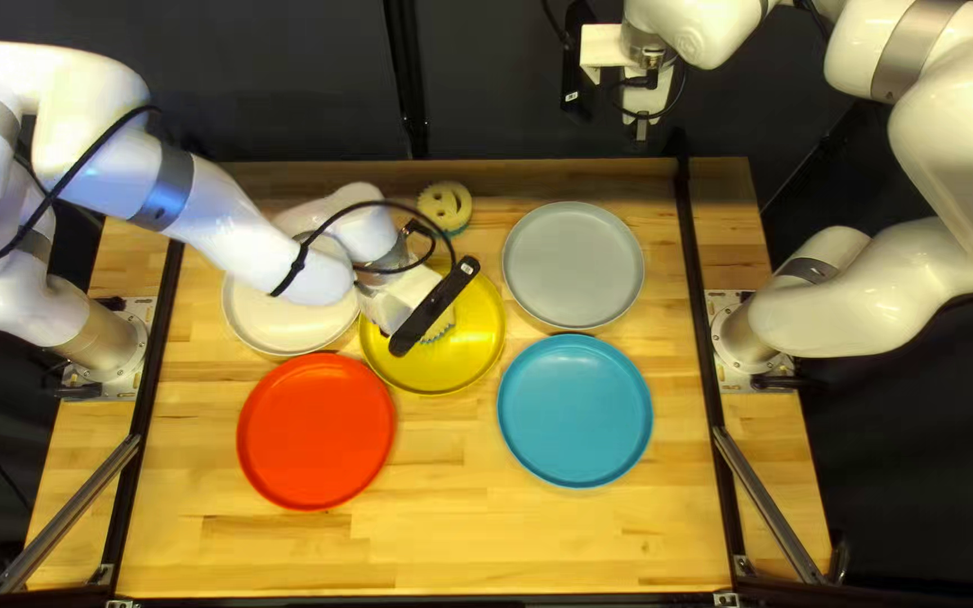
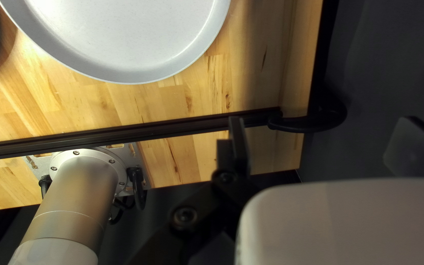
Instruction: Pick up sponge and scrub the plate
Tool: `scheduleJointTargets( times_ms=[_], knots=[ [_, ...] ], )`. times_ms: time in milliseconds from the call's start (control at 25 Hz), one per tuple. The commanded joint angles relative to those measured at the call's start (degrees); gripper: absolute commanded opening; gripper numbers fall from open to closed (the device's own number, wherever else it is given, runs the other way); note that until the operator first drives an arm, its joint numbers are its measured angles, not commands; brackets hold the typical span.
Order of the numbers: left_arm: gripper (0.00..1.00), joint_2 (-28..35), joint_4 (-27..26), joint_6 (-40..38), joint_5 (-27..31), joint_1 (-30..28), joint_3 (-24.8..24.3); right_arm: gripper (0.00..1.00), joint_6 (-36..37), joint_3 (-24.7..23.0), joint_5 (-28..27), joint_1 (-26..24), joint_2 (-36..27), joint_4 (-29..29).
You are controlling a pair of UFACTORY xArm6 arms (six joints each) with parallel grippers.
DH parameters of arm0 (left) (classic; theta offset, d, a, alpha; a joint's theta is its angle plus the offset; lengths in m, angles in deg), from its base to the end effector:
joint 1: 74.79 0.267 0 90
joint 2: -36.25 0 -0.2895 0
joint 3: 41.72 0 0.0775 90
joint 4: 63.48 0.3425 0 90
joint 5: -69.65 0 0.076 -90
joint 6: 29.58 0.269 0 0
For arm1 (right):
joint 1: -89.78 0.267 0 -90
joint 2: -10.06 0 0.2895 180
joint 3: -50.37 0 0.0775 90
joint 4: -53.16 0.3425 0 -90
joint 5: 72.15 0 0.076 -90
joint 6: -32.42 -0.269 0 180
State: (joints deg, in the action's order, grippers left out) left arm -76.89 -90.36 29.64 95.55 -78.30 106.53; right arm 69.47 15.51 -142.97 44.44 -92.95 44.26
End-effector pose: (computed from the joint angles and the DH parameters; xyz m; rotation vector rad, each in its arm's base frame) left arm 0.4943 -0.0526 0.0473 2.8080 -1.0051 0.3741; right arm 0.2180 -0.2710 0.2238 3.0531 -0.1377 -0.2003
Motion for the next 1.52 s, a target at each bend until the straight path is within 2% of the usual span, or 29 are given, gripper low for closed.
scheduleJointTargets(
  times_ms=[40,320,560,840,1120,1360,1520],
  knots=[
    [0.00,0.4,2.6,-3.5,-1.0,-1.9,0.2,1.00,0.0,0.0,0.0,0.0,0.0,0.0],
    [0.00,-4.1,1.5,1.3,0.7,2.4,5.7,1.00,0.0,0.0,0.0,0.0,0.0,0.0],
    [0.00,-6.3,3.1,3.5,5.6,8.0,11.5,1.00,0.0,0.0,0.0,0.0,0.0,0.0],
    [0.00,-8.5,4.2,3.4,7.1,8.9,15.1,1.00,0.0,0.0,0.0,0.0,0.0,0.0],
    [0.00,-6.1,4.4,1.1,4.0,4.4,9.8,1.00,0.0,0.0,0.0,0.0,0.0,0.0],
    [0.00,-0.8,5.8,-4.1,0.8,-0.7,2.1,1.00,0.0,0.0,0.0,0.0,0.0,0.0],
    [0.00,0.2,5.5,-4.7,-0.3,-1.8,0.0,1.00,0.0,0.0,0.0,0.0,0.0,0.0]
  ],
)
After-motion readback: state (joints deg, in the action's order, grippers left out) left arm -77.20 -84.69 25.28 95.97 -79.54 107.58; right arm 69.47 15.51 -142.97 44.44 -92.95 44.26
